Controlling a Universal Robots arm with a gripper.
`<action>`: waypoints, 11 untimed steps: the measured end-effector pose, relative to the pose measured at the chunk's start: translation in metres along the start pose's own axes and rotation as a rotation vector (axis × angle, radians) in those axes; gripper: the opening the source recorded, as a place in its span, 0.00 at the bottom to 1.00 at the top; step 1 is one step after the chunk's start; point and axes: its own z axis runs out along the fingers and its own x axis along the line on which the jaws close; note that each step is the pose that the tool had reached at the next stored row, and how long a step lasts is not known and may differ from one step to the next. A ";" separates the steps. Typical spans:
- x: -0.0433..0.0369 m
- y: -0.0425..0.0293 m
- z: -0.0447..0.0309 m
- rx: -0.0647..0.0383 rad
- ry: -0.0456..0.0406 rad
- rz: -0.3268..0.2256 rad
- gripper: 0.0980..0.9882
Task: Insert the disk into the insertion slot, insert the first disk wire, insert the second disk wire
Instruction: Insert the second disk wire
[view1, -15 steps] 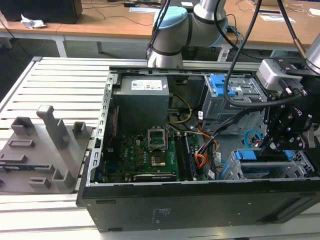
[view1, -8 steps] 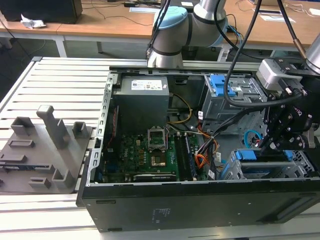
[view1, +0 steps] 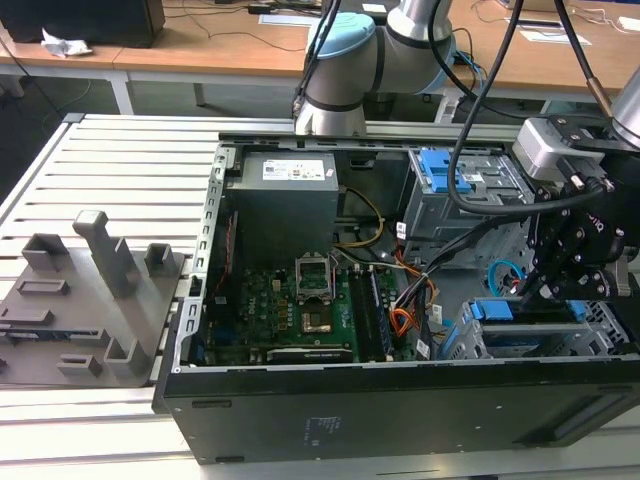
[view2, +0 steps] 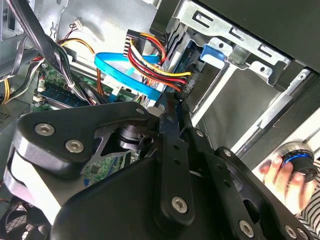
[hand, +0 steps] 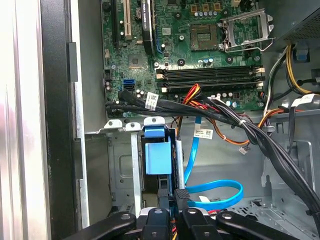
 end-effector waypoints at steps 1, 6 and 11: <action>0.0000 0.0001 -0.0012 0.000 -0.0014 0.000 0.07; 0.0003 0.0007 -0.0123 0.000 -0.0003 0.000 0.07; 0.0007 0.0005 -0.0122 0.001 0.0020 -0.039 0.07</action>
